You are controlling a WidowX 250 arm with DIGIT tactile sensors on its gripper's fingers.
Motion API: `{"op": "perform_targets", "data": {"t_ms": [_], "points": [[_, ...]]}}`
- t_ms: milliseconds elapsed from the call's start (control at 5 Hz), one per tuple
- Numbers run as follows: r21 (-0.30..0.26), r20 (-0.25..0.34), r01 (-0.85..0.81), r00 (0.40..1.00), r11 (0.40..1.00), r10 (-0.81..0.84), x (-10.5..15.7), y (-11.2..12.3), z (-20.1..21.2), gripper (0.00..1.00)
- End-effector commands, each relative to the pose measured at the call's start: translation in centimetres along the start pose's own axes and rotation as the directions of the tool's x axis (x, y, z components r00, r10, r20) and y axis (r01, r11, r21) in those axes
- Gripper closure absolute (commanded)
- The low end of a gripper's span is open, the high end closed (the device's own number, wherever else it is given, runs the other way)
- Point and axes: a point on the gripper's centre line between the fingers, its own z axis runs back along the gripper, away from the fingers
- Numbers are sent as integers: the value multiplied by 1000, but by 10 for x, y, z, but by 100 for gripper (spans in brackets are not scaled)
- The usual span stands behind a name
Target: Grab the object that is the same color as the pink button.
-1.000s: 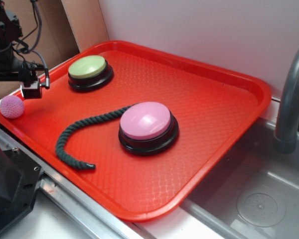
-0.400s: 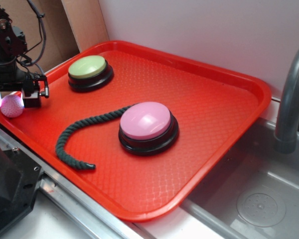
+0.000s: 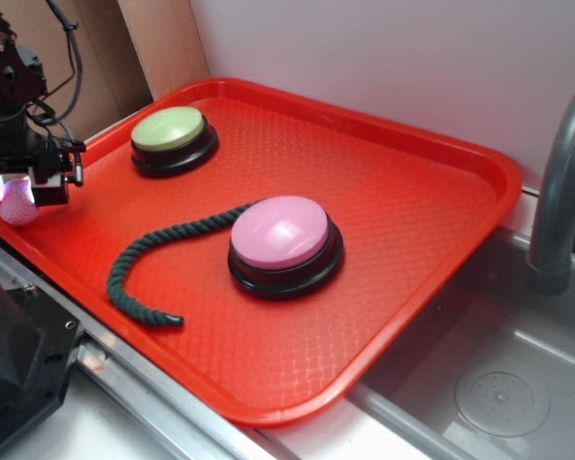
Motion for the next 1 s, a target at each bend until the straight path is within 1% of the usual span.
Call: {"op": "perform_targets", "data": {"t_ms": [0, 200, 400, 600, 800], "points": [[-238, 6, 223, 974, 945, -228, 15, -16, 93, 100], [-345, 41, 346, 934, 872, -355, 1, -37, 139, 100], [-407, 93, 449, 887, 796, -452, -17, -53, 177, 100], [-458, 155, 557, 817, 692, -555, -38, -67, 205, 100], [-450, 196, 589, 798, 671, -570, -51, -73, 208, 100]]}}
